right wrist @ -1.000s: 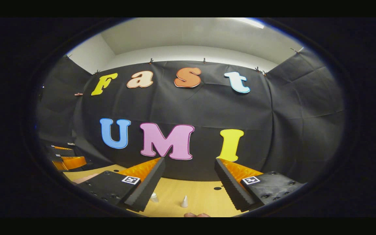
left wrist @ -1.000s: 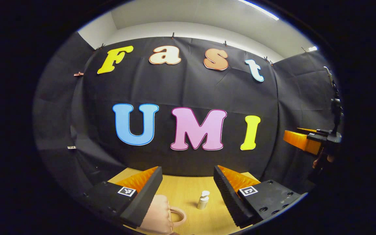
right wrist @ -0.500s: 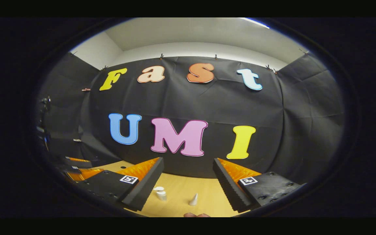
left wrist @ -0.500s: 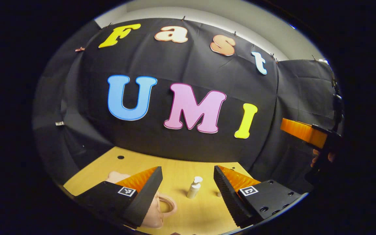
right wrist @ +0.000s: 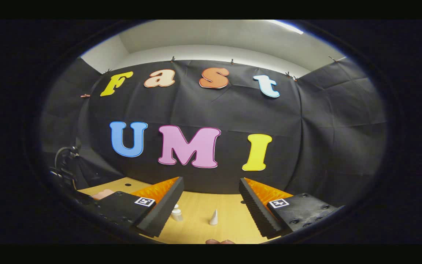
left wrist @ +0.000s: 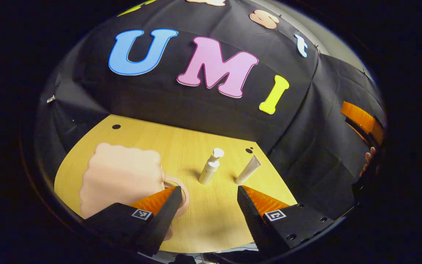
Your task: First open the suitcase, pack the skin care products into it, and then close the suitcase.
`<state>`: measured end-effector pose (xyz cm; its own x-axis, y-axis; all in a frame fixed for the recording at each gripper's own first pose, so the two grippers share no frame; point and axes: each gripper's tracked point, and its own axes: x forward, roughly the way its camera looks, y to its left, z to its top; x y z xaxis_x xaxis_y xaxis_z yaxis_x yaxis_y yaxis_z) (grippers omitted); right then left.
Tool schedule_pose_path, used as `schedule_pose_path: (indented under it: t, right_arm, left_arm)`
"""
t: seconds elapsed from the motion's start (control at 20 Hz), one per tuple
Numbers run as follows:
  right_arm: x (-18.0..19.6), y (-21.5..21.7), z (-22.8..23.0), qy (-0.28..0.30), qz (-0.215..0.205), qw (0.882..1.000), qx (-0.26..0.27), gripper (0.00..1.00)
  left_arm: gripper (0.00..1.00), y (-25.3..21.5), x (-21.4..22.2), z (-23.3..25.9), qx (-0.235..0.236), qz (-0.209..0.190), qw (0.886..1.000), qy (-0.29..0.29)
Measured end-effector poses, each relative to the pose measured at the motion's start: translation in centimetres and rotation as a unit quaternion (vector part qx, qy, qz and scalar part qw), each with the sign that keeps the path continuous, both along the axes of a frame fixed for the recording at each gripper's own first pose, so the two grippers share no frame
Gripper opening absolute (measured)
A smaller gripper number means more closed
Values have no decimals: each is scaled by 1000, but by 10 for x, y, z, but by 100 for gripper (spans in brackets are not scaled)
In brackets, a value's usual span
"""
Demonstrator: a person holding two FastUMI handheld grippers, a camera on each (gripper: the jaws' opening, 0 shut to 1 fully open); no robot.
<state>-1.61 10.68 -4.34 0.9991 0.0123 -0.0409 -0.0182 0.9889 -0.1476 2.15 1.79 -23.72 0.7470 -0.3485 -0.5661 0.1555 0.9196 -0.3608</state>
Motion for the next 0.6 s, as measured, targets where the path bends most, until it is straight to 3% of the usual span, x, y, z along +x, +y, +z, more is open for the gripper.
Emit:
schedule_pose_path:
  t: [0.35, 0.5, 0.6]
  right_arm:
    - [48, -13, -23, 3, 49, 998, -38, 96]
    - [60, -37, -37, 25, 52, 998, -39, 96]
    - [67, -55, -43, 37, 46, 997, -41, 96]
  left_arm:
    - [96, -20, 36, -82, 60, 14, 994, 88]
    - [96, -9, 56, -118, 106, 42, 987, 114]
    - [96, -11, 67, -131, 98, 59, 986, 125]
